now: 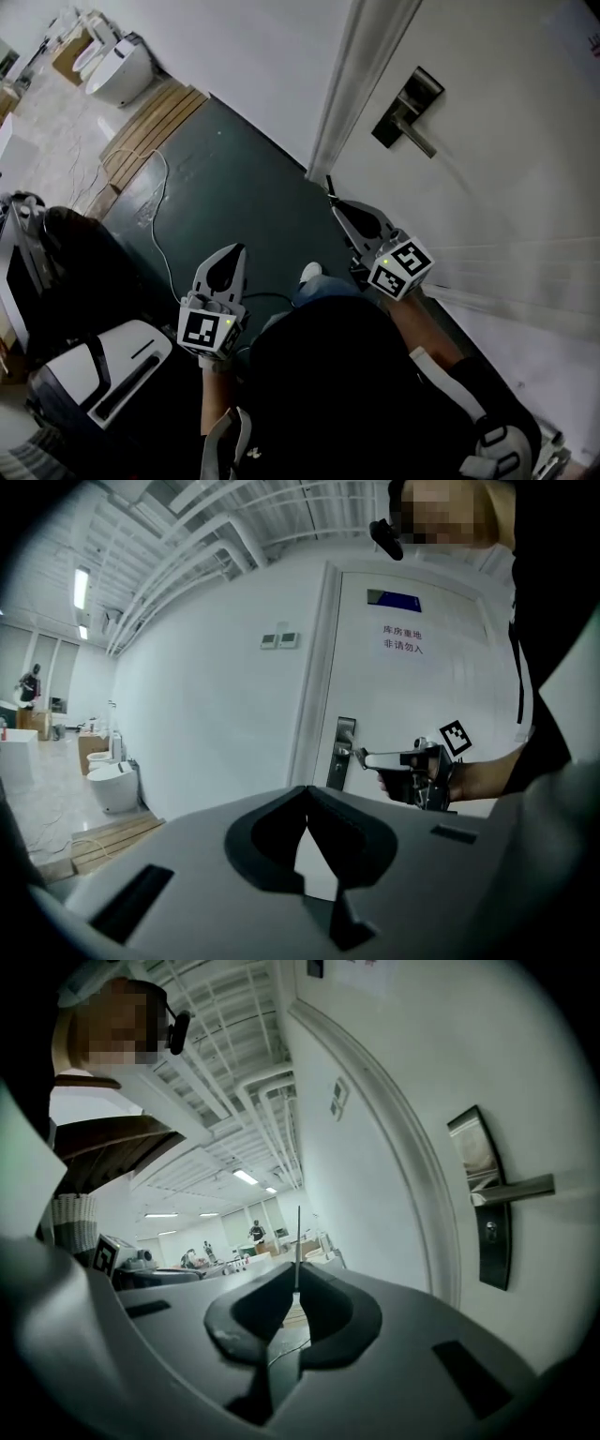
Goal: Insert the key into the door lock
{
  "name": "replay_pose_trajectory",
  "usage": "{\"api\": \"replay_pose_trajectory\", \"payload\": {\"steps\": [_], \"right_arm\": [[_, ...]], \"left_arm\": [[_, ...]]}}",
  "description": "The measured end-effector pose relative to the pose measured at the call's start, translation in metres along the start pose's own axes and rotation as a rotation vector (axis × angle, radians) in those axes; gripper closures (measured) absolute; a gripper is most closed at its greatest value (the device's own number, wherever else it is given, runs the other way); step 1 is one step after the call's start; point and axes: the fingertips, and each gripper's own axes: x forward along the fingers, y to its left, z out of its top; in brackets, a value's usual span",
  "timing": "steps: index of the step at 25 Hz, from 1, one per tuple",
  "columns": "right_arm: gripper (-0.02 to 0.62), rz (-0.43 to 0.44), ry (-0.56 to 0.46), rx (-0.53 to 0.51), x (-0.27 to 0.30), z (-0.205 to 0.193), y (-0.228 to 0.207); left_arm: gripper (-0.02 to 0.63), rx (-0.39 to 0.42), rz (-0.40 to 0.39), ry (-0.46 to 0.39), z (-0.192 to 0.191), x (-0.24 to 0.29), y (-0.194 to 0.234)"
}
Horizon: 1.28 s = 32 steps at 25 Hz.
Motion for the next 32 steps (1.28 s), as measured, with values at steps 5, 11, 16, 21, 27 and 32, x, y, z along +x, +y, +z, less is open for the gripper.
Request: {"api": "replay_pose_trajectory", "payload": {"steps": [5,11,16,21,27,32], "right_arm": [[0.563,-0.083,-0.062,0.132,-0.015,0.01,-0.06],[0.563,-0.143,-0.131,0.292,-0.029,0.015,-0.093],[0.563,-0.176,-0.18,0.431,-0.038,0.012,-0.122],[0.563,-0.207,-0.234,0.578,-0.041,0.004,-0.155],[0.563,-0.262,-0.288,0.74,-0.036,-0.01,-0.187],[0.563,-0.29,-0.327,0.818,-0.024,-0.015,-0.204]], "left_arm": [[0.597,-0.007,-0.089,0.028,0.017,0.065,-0.017],[0.597,0.022,-0.19,0.024,0.023,0.101,-0.031],[0.597,0.028,-0.243,0.064,0.026,0.13,-0.044],[0.597,0.043,-0.308,0.091,0.03,0.163,-0.047],[0.597,0.069,-0.411,0.103,0.036,0.2,-0.039],[0.597,0.077,-0.486,0.129,0.039,0.229,-0.025]]}}
